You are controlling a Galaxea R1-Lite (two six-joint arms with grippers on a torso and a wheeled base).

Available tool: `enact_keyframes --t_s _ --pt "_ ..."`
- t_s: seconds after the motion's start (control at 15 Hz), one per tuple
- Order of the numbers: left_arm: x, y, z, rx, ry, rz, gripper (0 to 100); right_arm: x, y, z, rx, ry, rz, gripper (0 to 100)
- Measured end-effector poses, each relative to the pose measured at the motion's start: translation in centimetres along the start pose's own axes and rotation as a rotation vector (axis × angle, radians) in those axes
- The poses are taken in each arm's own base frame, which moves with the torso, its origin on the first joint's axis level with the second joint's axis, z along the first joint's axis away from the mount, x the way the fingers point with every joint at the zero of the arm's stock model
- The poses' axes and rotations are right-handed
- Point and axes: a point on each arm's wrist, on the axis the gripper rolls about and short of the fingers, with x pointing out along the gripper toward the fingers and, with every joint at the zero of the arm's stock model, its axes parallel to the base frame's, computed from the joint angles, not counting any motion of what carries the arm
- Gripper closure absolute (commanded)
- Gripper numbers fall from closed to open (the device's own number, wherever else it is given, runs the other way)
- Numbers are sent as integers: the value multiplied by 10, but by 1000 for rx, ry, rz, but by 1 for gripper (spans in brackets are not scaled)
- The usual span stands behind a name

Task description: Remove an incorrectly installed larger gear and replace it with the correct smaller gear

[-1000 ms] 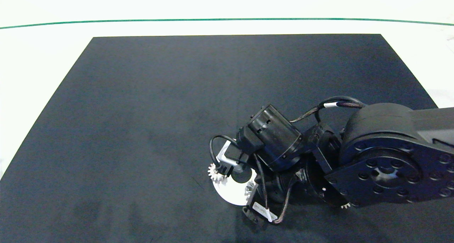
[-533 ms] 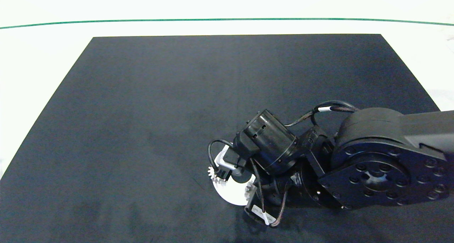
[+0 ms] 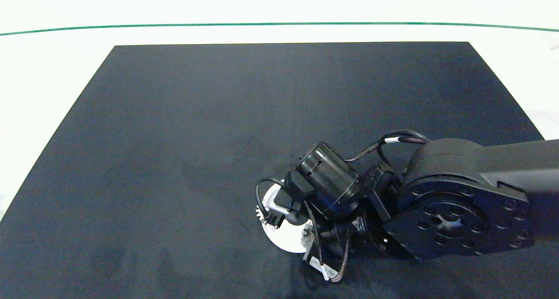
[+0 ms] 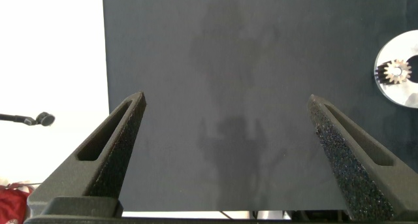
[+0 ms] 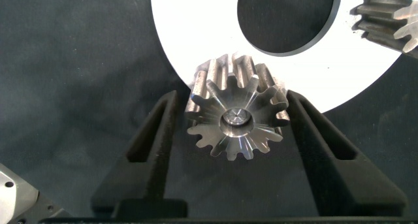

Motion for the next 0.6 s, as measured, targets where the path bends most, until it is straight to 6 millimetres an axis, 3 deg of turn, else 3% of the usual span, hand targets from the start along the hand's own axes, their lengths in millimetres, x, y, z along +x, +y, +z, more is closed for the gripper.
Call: enact_keyframes --t_s 0.6 --pt "0 0 0 0 -1 0 0 3 0 1 -1 7 -11 57"
